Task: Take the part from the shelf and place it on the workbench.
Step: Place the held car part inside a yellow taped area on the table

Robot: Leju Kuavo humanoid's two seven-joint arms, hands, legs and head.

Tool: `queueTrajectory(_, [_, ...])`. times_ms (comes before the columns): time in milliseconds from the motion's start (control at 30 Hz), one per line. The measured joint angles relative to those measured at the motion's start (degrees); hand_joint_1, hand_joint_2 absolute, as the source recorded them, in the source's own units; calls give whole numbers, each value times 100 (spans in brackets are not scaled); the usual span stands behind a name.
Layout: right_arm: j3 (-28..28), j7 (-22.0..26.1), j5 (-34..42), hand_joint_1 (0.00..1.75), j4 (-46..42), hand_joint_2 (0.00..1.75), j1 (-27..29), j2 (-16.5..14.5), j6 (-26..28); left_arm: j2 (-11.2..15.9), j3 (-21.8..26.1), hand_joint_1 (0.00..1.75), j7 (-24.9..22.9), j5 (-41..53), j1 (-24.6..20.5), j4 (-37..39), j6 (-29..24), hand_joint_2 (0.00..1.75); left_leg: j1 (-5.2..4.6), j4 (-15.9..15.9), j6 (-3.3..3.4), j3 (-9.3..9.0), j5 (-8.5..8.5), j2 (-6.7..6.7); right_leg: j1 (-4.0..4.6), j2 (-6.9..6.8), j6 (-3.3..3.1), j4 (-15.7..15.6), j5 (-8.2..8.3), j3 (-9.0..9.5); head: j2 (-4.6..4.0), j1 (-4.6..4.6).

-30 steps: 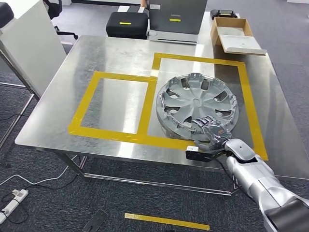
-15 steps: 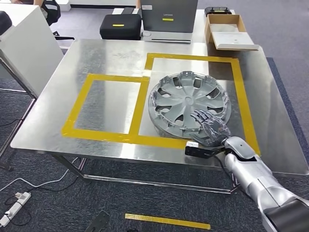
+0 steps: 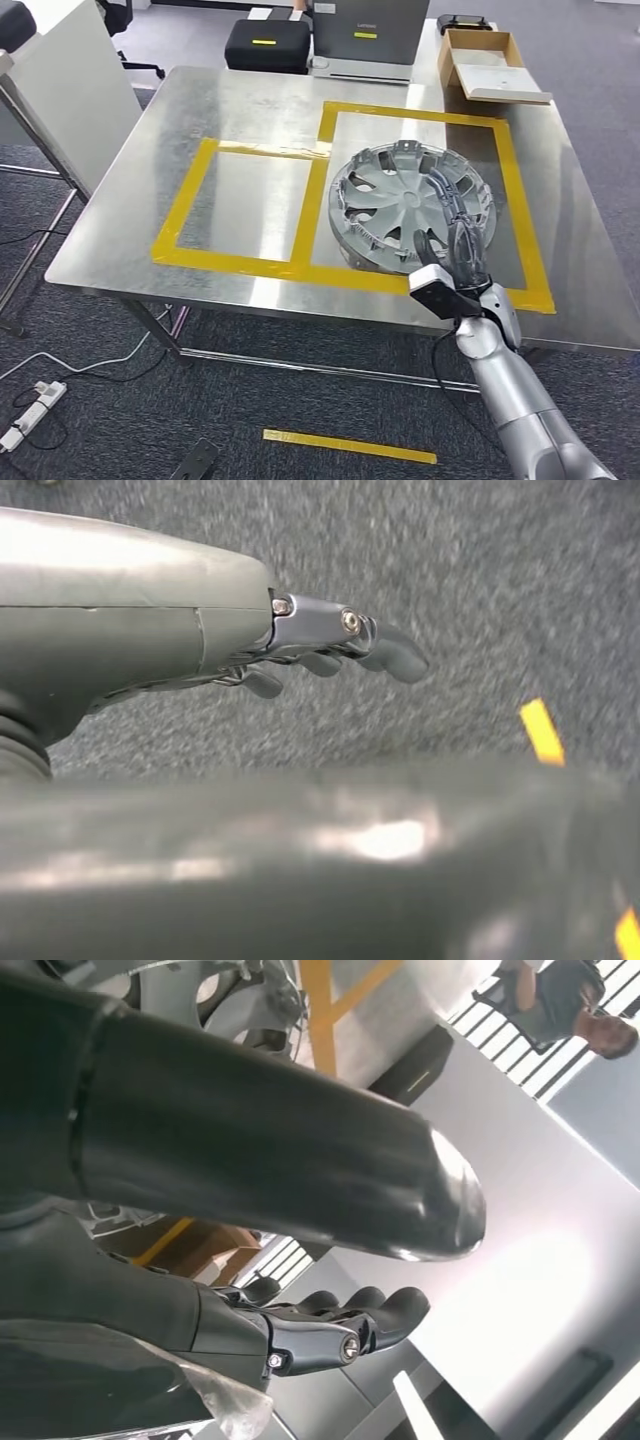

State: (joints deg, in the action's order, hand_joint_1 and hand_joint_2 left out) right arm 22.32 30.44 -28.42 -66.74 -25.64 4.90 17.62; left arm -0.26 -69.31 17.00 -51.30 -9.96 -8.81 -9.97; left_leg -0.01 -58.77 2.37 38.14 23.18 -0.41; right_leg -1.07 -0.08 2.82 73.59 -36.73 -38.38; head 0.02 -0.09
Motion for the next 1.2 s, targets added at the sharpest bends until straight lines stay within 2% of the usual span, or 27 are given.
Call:
queueTrajectory(67, [-112, -29, 197, 0, -356, 0, 161, -43, -147, -9, 1, 0, 2, -13, 6, 0, 7, 0, -4, -5, -26, 101, -93, 0, 3, -1, -32, -661, 282, 511, 0, 1])
queueTrajectory(133, [-242, -95, 483, 0, -697, 0, 282, -96, -399, -16, 9, 0, 23, -45, 17, 0, 7, 0, -17, -10, -80, 173, -190, 1, 22, -2, -63, -1432, 383, 1048, 0, -7])
queueTrajectory(200, [-355, -148, 693, 0, -959, 0, 413, -138, -610, -21, 26, 0, 48, -73, 37, 0, 1, 0, -12, 8, -150, 194, -293, 3, 55, 0, -87, -1717, 372, 1188, 0, -7])
queueTrajectory(267, [-432, -172, 764, 0, -1128, 0, 547, -165, -702, -16, 40, 0, 54, -80, 65, 0, -6, 0, 7, 27, -225, 211, -327, -2, 52, -16, -146, -1731, 464, 1097, 0, 7])
queueTrajectory(300, [-459, -181, 779, 0, -1194, 0, 594, -180, -722, -13, 44, 0, 54, -81, 83, 0, -7, 0, 14, -48, -263, 246, -191, -3, 43, -26, -193, -1742, 532, 1061, 0, -4])
queueTrajectory(333, [-484, -187, 788, 0, -1251, 0, 628, -196, -732, -9, 47, 0, 54, -81, 96, 0, -8, 0, 22, -234, -297, 300, 56, -3, 29, -35, -231, -1754, 612, 1009, 0, -15])
queueTrajectory(400, [-517, -196, 803, 0, -1340, 0, 678, -219, -740, -9, 51, 0, 55, -81, 108, 0, -8, 0, 44, -917, -354, 427, 682, 2, 31, -36, -271, -1744, 752, 877, 0, -42])
queueTrajectory(433, [-530, -197, 806, 0, -1368, 0, 705, -223, -743, -10, 52, 0, 55, -81, 107, 0, -8, 0, 52, -1276, -375, 462, 870, 3, 35, -38, -270, -1732, 812, 800, 0, -44])
queueTrajectory(467, [-540, -198, 808, 0, -1388, 0, 730, -226, -746, -11, 53, 0, 55, -81, 105, 0, -8, 0, 56, -1523, -388, 442, 920, 3, 38, -42, -267, -1715, 865, 717, 0, -42])
queueTrajectory(500, [-550, -199, 809, 0, -1407, 0, 751, -230, -749, -12, 55, 0, 55, -81, 105, 0, -8, 0, 58, -1587, -393, 345, 858, 4, 40, -45, -260, -1691, 915, 629, 0, -43])
queueTrajectory(533, [-562, -199, 810, 0, -1428, 0, 767, -234, -751, -12, 59, 0, 55, -81, 104, 0, -8, 0, 59, -1445, -387, 158, 731, 4, 41, -46, -250, -1663, 960, 542, 0, -44])
queueTrajectory(567, [-576, -201, 811, 0, -1453, 0, 777, -239, -752, -11, 65, 0, 55, -82, 101, 0, -8, 0, 59, -1121, -372, -121, 613, 4, 41, -47, -235, -1633, 1002, 464, 0, -44])
queueTrajectory(633, [-601, -201, 812, 0, -1506, 0, 779, -248, -752, -8, 77, 0, 55, -82, 84, 0, -9, 0, 42, -326, -314, -678, 606, 0, 53, -45, -188, -1582, 1073, 350, 0, -42])
queueTrajectory(667, [-610, -200, 812, 0, -1528, 0, 778, -250, -753, -7, 81, 0, 55, -82, 75, 0, -9, 0, 27, -60, -278, -837, 650, -4, 54, -46, -156, -1571, 1115, 317, 0, -40])
queueTrajectory(700, [-616, -200, 812, 0, -1544, 0, 779, -252, -754, -5, 83, 0, 56, -81, 70, 0, -10, 0, 7, 67, -237, -890, 685, -7, 51, -48, -117, -1573, 1162, 294, 0, -37])
queueTrajectory(767, [-622, -199, 812, 0, -1553, 0, 795, -254, -758, -11, 83, 0, 57, -81, 75, 0, -10, 0, -4, 121, -141, -820, 595, 7, 32, -41, -37, -1582, 1226, 251, 0, -37])
queueTrajectory(800, [-628, -201, 812, 0, -1553, 0, 806, -254, -759, -14, 84, 0, 57, -81, 77, 0, -10, 0, 1, 139, -90, -766, 532, 19, 26, -32, -7, -1532, 1145, 193, 0, -29])
queueTrajectory(833, [-637, -202, 814, 0, -1554, 0, 814, -255, -760, -13, 85, 0, 57, -82, 77, 0, -10, 0, 9, 161, -46, -697, 460, 32, 24, -22, 14, -1380, 957, 115, 0, -19])
queueTrajectory(900, [-653, -197, 835, 0, -1559, 0, 838, -256, -781, -7, 87, 0, 57, -84, 72, 0, -19, 0, 5, 170, 8, -530, 324, 43, 21, -13, 34, -754, 375, -80, 0, 2])
queueTrajectory(933, [-658, -186, 852, 0, -1573, 0, 876, -256, -795, -4, 87, 0, 57, -89, 72, 0, -26, 0, -4, 168, 19, -437, 253, 45, 23, -11, 37, -376, 160, -142, 0, 10])
queueTrajectory(967, [-661, -166, 879, 0, -1605, 0, 941, -256, -810, -5, 87, 0, 61, -98, 78, 0, -34, 0, -14, 166, 23, -346, 182, 45, 28, -10, 35, -88, 84, -155, 0, 14])
queueTrajectory(1000, [-662, -142, 919, 0, -1655, 0, 1031, -257, -826, -5, 87, 0, 70, -108, 89, 0, -43, 0, -23, 162, 22, -255, 112, 44, 34, -8, 26, 49, 150, -97, 0, 17])
queueTrajectory(1033, [-663, -116, 989, 0, -1723, 0, 1138, -263, -851, -8, 87, 0, 85, -123, 106, 0, -56, 0, -28, 158, 14, -167, 44, 43, 41, -6, 12, -3, 318, 51, 0, 22])
queueTrajectory(1067, [-669, -91, 1107, 0, -1805, 0, 1252, -276, -896, -10, 88, 0, 106, -142, 125, 0, -70, 0, -31, 152, 1, -89, -22, 40, 47, -6, -5, -256, 486, 302, 0, 21])
queueTrajectory(1100, [-685, -62, 1268, 0, -1896, 0, 1363, -299, -959, -14, 90, 0, 128, -158, 143, 0, -85, 0, -38, 141, -19, -23, -82, 36, 55, -6, -25, -658, 561, 637, 0, 22])
queueTrajectory(1167, [-745, 24, 1626, 0, -2101, 0, 1572, -367, -1108, -19, 98, 0, 167, -195, 170, 0, -111, 0, -53, 116, -74, 66, -202, 32, 73, -5, -70, -1542, 442, 1259, 0, 20])
queueTrajectory(1200, [-777, 73, 1761, 0, -2200, 0, 1675, -400, -1180, -20, 107, 0, 180, -212, 181, 0, -121, 0, -53, 114, -103, 88, -261, 34, 86, -3, -95, -1798, 354, 1411, 0, 23])
